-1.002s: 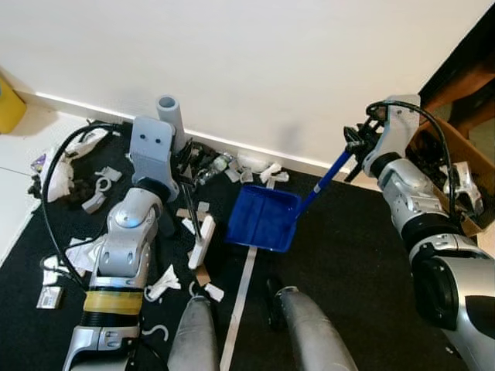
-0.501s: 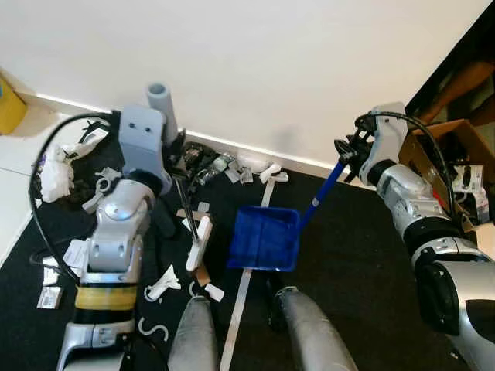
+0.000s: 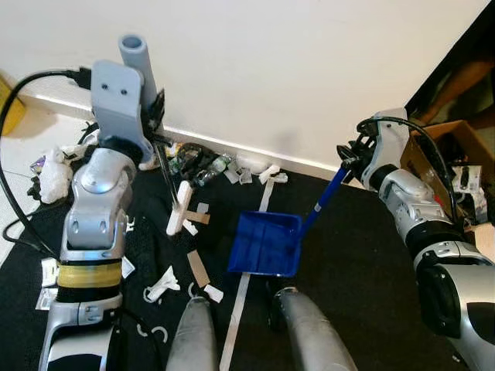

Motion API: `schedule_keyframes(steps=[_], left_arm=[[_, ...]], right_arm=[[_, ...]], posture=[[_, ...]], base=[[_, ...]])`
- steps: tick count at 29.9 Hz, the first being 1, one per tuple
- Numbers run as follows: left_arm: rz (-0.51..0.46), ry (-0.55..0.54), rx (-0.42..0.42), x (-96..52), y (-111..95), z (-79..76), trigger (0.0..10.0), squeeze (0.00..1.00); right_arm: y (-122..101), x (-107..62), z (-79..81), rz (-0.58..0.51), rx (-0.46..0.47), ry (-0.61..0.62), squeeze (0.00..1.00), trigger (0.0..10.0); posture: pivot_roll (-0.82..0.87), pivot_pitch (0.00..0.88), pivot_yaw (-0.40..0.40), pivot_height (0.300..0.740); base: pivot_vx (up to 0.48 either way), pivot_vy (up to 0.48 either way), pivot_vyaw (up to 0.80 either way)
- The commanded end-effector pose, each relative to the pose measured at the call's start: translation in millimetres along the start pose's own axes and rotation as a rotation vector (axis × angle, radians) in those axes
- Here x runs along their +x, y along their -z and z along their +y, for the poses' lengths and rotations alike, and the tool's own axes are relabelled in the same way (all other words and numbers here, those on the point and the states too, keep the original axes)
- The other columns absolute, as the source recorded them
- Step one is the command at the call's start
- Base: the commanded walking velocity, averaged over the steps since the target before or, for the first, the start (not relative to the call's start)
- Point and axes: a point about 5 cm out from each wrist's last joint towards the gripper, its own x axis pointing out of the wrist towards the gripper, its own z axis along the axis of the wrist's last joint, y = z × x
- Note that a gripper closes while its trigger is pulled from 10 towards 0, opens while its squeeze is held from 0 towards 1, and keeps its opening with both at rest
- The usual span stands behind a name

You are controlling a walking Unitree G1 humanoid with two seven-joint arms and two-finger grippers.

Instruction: Sweep floor

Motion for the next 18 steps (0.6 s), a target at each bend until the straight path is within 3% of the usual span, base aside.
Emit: schedule_keyframes(steps=[1, 8, 18], left_arm=[[-0.006, -0.036, 0.056, -3.7, -6.2, 10.8, 10.0, 0.0], [0.063, -0.055, 0.08, -9.7, 0.7, 18.3, 10.0, 0.0], [0.167, -0.12, -0.048, -16.7, 27.6, 16.5, 10.0, 0.0]], right_arm=[[1.3, -1.9, -0.7, -0.003, -0.004, -0.011, 0.0, 10.0], [-5.0, -1.3, 0.5, -0.017, -0.027, -0.071, 0.0, 10.0], [8.1, -3.9, 6.9, -0.04, 0.027, -0.057, 0.0, 10.0]], posture=[[0.09, 0.147, -0.095, 0.74], [0.09, 0.141, -0.097, 0.74], [0.09, 0.13, -0.094, 0.74]], base=[[0.0, 0.0, 0.0], [0.0, 0.0, 0.0], [0.0, 0.0, 0.0]])
